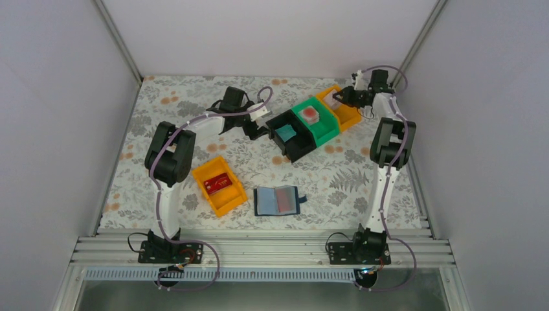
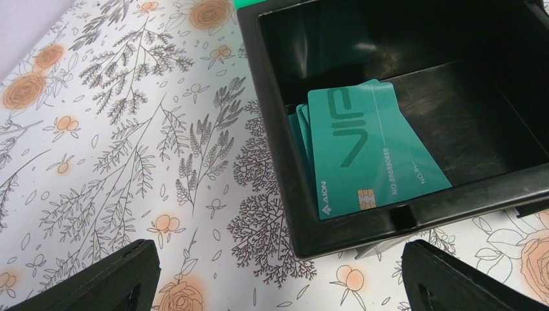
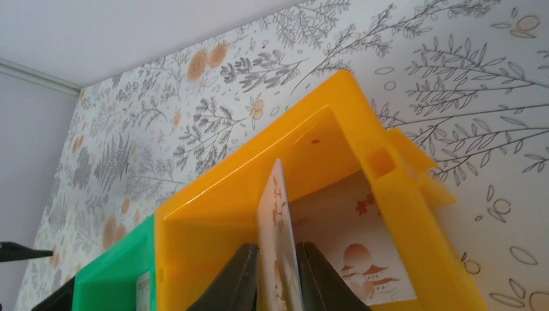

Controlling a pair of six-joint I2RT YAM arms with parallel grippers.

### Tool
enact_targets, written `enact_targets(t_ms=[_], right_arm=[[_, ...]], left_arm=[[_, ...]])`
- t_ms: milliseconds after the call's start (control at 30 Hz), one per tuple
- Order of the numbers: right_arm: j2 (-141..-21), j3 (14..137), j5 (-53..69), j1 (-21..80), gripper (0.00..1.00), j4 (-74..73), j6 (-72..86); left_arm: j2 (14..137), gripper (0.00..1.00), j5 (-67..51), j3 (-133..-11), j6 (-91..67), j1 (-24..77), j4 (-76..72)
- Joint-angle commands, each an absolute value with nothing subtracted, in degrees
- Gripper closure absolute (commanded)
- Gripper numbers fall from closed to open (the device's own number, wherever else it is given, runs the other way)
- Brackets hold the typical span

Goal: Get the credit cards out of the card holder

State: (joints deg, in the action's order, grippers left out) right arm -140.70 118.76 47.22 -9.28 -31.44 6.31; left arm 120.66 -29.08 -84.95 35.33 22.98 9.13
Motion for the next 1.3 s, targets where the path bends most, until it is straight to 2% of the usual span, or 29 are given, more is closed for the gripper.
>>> enact_targets(t_ms=[0,200,300,367,500,800,1000,1133,1267], right_arm=[[-143.1,123.0,46.1,-9.0,0.78,-30.9,9.5],[-140.0,122.7,39.1,-8.6,0.46,-30.6,10.2],[-138.4,122.6,34.9,-7.8,0.37,-30.7,9.0],[-137.2,122.5,31.0,-7.2,0.26,-30.8,8.6],[-133.4,119.7,22.4,-5.3,0.11,-29.1,8.5],[-125.8,107.5,9.8,-2.0,0.10,-19.5,13.5],[-113.2,95.9,2.1,3.6,0.08,-9.6,7.2],[-106.5,92.7,1.4,6.4,0.06,-11.0,6.8],[-101.5,92.0,0.5,9.9,0.05,-18.8,7.9]], left_arm=[[120.3,0.07,-29.9,-85.0,35.6,22.7,9.6],[120.3,0.07,-30.1,-84.9,35.4,22.7,9.7],[120.2,0.07,-30.2,-84.9,35.3,22.7,9.7],[120.1,0.07,-30.1,-84.9,34.9,22.7,9.4],[119.6,0.07,-30.2,-85.2,34.2,22.7,9.4],[118.1,0.06,-30.4,-87.2,32.8,22.1,10.7],[115.3,0.07,-31.2,-90.1,31.2,21.4,14.2],[112.5,0.07,-31.2,-93.0,25.8,19.8,17.3],[107.4,0.07,-28.6,-92.1,21.6,19.0,18.2]])
